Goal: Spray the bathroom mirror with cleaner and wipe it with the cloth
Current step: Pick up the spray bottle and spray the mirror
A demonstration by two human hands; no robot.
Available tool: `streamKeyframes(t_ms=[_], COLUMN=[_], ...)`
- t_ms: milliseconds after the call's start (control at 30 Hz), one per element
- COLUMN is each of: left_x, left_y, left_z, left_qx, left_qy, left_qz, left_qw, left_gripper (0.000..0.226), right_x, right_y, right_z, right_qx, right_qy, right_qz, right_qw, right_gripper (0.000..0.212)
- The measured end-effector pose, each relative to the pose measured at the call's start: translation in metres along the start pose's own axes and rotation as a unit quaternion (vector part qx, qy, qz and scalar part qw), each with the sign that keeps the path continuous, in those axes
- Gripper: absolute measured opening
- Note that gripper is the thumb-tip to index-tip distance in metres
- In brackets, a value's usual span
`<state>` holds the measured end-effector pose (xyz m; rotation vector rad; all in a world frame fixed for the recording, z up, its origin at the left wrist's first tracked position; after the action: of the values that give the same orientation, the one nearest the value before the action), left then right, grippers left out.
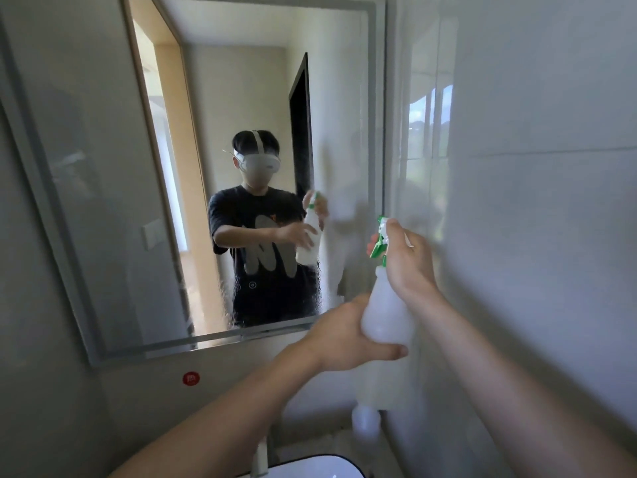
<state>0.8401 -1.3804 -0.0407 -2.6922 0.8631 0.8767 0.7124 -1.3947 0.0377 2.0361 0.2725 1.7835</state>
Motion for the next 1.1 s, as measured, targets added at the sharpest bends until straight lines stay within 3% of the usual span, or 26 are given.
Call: streamKeyframes(t_ms=[167, 567, 900, 1100], left_x=[-0.01, -0.025, -0.067, -0.086], left_y=[0.006, -0.001, 0.003, 0.012], left_z=[-0.033, -0.058, -0.104, -0.13], left_qx=[-0.038, -0.043, -0.082, -0.09], left_qy=[-0.004, 0.006, 0.035, 0.027], left_qz=[0.002, 0.021, 0.07, 0.099], left_qw=[0.999, 0.999, 0.994, 0.991], left_gripper=[0.077, 0.067, 0.072, 0.073], right_x=[0.032, 0.048, 0.115, 0.148], right_y=[0.021, 0.03, 0.05, 0.065], right_z=[0.001, -0.004, -0.016, -0.02], right_qx=[-0.005, -0.001, 0.012, 0.007], right_qy=[0.012, 0.084, 0.026, 0.004], right_qz=[-0.018, -0.003, -0.081, -0.083], right_qw=[1.0, 0.997, 0.996, 0.997], right_gripper=[0.049, 0.043, 0.058, 0.042])
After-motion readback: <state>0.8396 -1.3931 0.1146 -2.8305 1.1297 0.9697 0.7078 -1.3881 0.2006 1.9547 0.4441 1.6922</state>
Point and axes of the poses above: each hand's wrist, its own y-axis towards the middle knuckle, its own z-axis out of the palm, x = y × z, the point moved 4 cm from there along y, towards the middle knuckle, and after that the axes turned 15 degrees about x, right-handed, at the moved point
